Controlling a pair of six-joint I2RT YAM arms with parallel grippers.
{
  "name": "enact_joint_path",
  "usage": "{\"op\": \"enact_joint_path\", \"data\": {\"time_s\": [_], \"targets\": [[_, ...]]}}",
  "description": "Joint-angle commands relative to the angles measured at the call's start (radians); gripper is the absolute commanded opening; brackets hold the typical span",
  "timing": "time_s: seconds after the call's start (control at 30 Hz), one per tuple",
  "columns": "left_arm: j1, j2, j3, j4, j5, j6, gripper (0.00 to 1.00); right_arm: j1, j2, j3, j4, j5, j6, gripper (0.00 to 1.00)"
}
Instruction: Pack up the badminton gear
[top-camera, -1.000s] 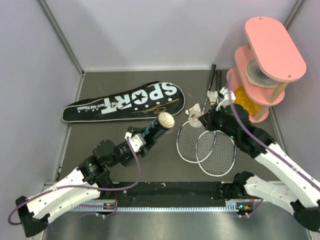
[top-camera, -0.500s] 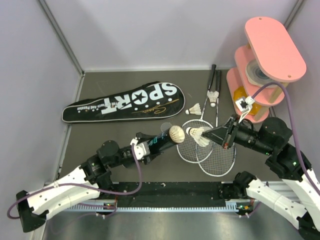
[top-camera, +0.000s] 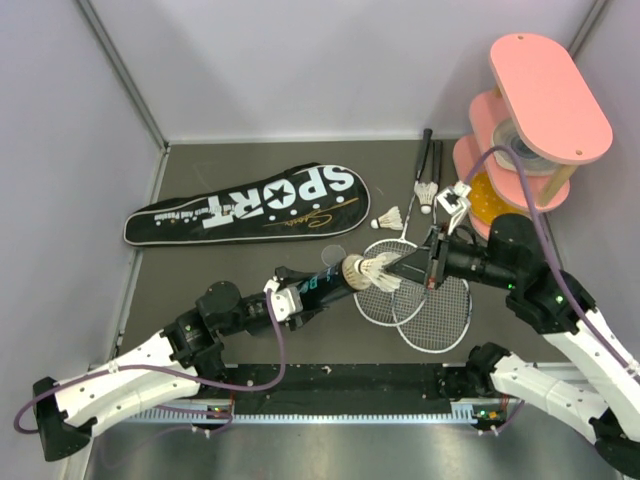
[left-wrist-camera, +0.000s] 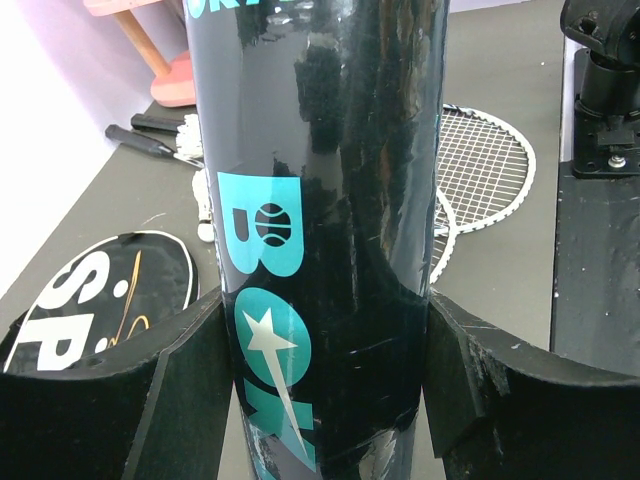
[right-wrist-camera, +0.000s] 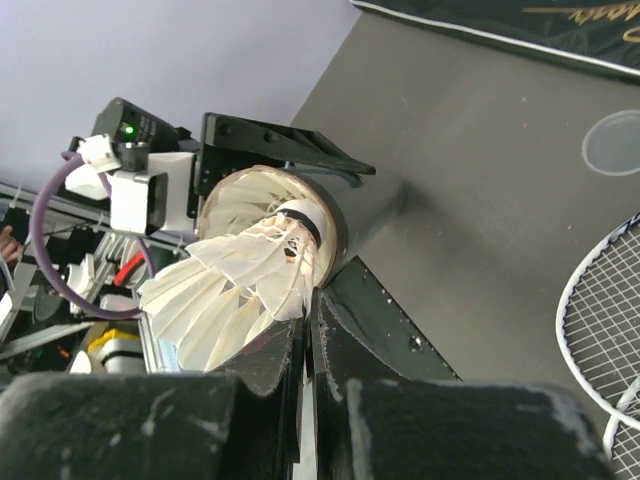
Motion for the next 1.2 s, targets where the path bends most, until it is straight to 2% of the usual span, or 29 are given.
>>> {"op": "enact_joint_path", "data": {"time_s": [0.0, 0.07, 0.13, 0.27, 0.47, 0.83, 1.03, 1.17], "targets": [[-0.005, -0.013, 0.022, 0.052, -0.003, 0.014, 0.23, 0.036, 0.046, 0.028, 0.038, -0.005, -0.007, 0.0], [-0.007, -0.016, 0.02, 0.052, -0.002, 0.011, 0.22, 0.039, 0.053, 0.027, 0.038, 0.015, -0.011, 0.01], [-0.009, -0.018, 0.019, 0.052, 0.0, 0.011, 0.22, 0.042, 0.073, 0.031, 0.035, 0.03, -0.012, 0.08], [-0.012, -0.021, 0.02, 0.052, 0.001, 0.011, 0.22, 0.064, 0.122, 0.056, 0.011, 0.083, -0.026, 0.35], [-0.013, -0.034, 0.017, 0.052, -0.008, 0.011, 0.22, 0.148, 0.185, 0.091, 0.001, 0.18, -0.037, 0.51], [-0.019, -0.042, 0.02, 0.052, -0.009, 0.006, 0.21, 0.265, 0.353, 0.151, 0.003, 0.355, -0.032, 0.56], [-0.019, -0.041, 0.022, 0.053, -0.019, 0.006, 0.21, 0.271, 0.423, 0.154, 0.003, 0.361, -0.04, 0.57], [-0.021, -0.042, 0.022, 0.054, -0.023, 0.006, 0.21, 0.272, 0.377, 0.168, 0.02, 0.348, -0.05, 0.59]]}}
